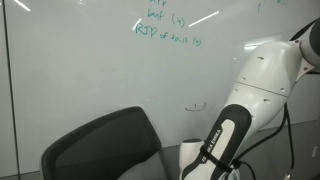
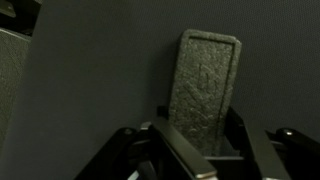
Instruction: Pick up the duster, then rub some scribbles off of the board
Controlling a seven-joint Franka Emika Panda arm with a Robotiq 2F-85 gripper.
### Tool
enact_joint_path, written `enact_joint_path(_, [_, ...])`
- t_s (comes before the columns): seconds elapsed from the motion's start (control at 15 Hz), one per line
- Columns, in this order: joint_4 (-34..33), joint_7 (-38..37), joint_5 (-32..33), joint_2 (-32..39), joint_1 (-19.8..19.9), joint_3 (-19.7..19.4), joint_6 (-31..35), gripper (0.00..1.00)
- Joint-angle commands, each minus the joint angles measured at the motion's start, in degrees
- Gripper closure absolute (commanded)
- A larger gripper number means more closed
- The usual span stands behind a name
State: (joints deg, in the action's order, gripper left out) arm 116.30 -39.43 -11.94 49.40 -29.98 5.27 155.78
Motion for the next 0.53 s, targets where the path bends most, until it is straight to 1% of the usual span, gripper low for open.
enact_joint_path(0.0, [4.94,-2.82,1.06,-5.04,-3.30,-0.58,0.02,0.68])
enact_joint_path(0.27, [13.53,-4.31,2.77,-13.19,-7.92,-1.53,2.11,0.68])
enact_joint_path(0.4, [18.27,-5.73,6.63,-18.45,-12.02,-4.69,3.54,0.68])
enact_joint_path(0.47, [20.32,-5.33,9.32,-21.11,-13.33,-6.14,3.92,0.68])
